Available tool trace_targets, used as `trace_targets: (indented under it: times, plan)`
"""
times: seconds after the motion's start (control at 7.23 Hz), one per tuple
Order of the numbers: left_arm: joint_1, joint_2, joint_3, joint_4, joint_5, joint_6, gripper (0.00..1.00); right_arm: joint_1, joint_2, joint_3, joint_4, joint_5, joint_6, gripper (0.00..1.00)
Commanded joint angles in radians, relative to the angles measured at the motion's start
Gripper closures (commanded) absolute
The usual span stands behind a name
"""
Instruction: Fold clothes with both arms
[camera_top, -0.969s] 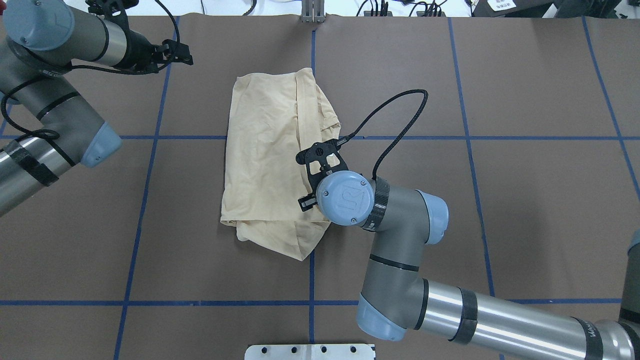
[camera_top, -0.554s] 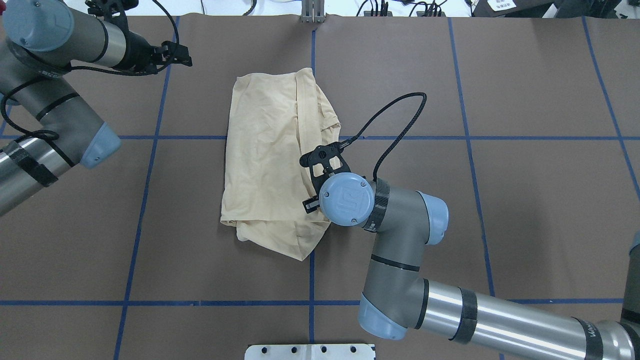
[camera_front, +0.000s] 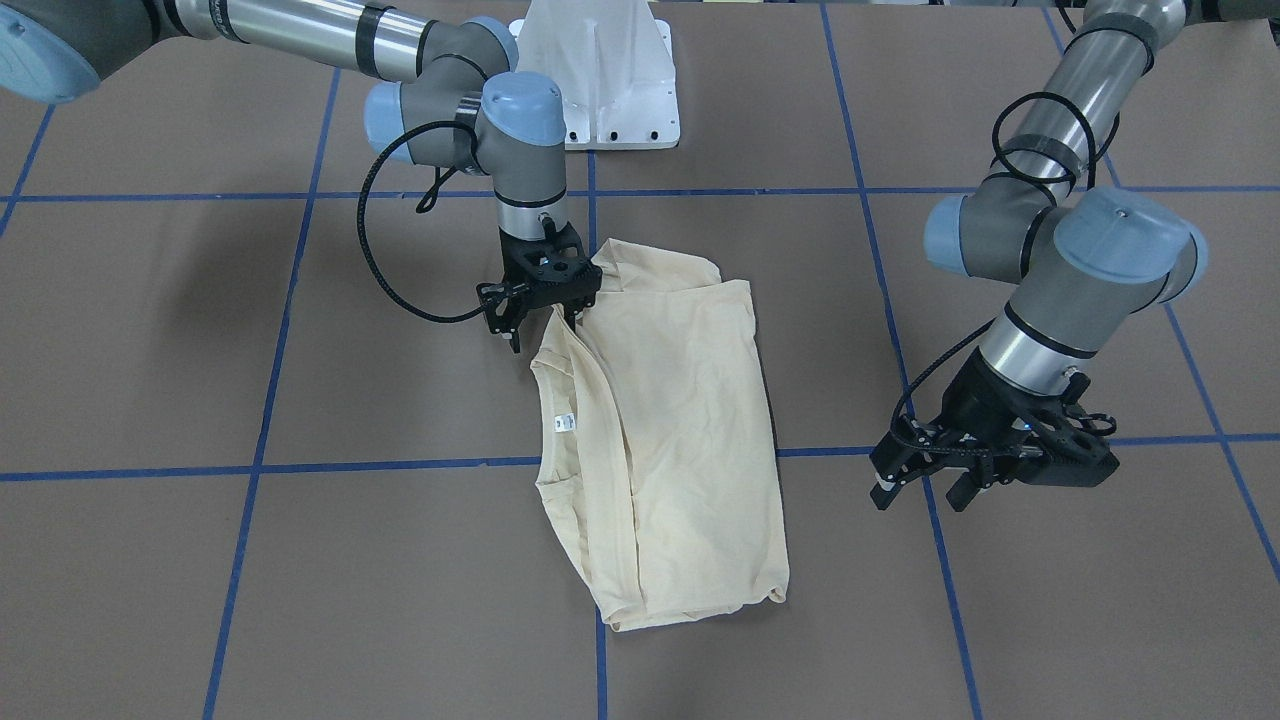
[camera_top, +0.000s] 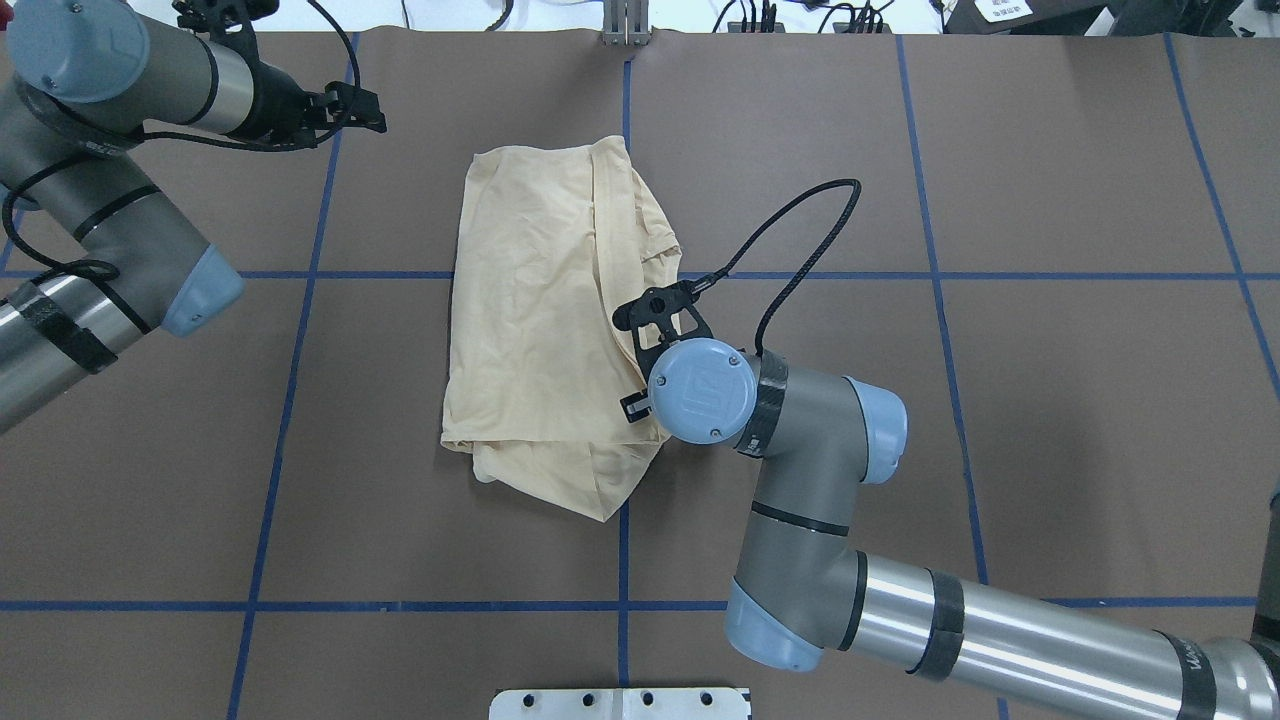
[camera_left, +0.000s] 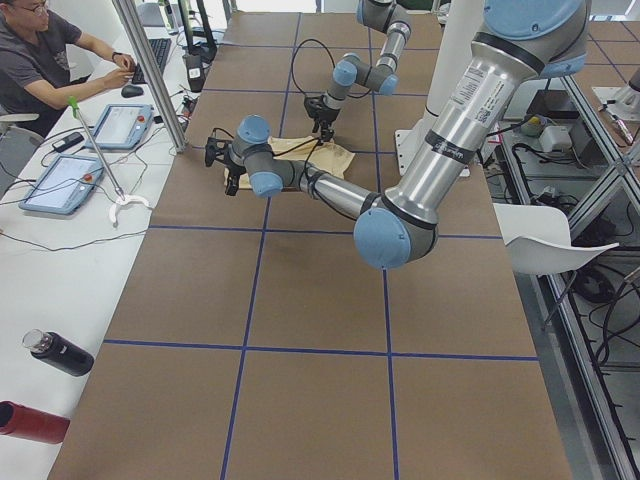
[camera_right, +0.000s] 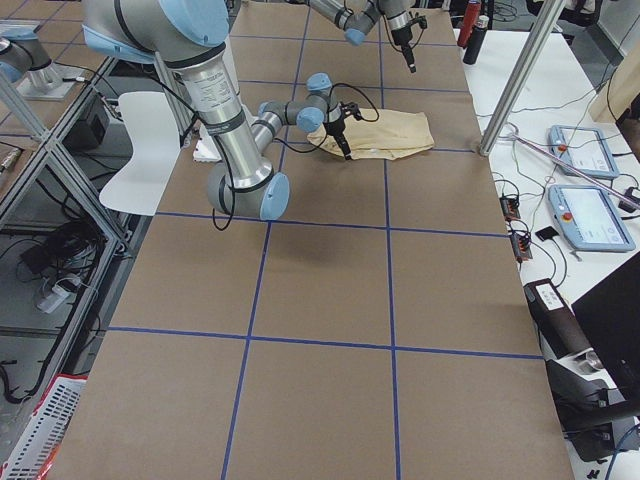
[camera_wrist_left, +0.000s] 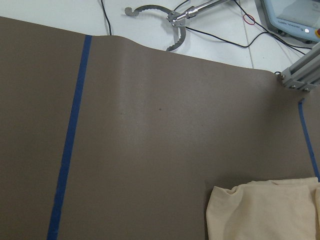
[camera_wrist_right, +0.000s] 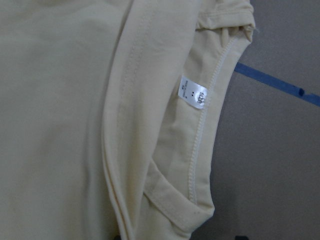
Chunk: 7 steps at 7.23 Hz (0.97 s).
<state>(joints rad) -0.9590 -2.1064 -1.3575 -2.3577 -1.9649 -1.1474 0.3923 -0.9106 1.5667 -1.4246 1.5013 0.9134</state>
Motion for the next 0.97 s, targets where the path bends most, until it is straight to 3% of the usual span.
trace_targets:
  times: [0.0, 0.42, 0.69, 0.83]
  plan:
    - [0.0, -0.001, 0.0, 0.0, 0.0, -0.002, 0.0, 0.048, -0.063, 0.047, -0.005, 0.049, -0.022, 0.23]
    - [0.002, 0.002, -0.003, 0.0, 0.0, -0.002, 0.0, 0.088, -0.111, 0.099, -0.005, 0.066, -0.066, 0.24]
    - [0.002, 0.0, -0.003, 0.0, 0.0, -0.002, 0.0, 0.132, -0.018, 0.087, -0.002, 0.108, -0.068, 0.24]
    - [0.002, 0.002, -0.002, 0.0, 0.0, -0.002, 0.0, 0.134, 0.046, 0.022, 0.013, 0.102, -0.059, 0.23]
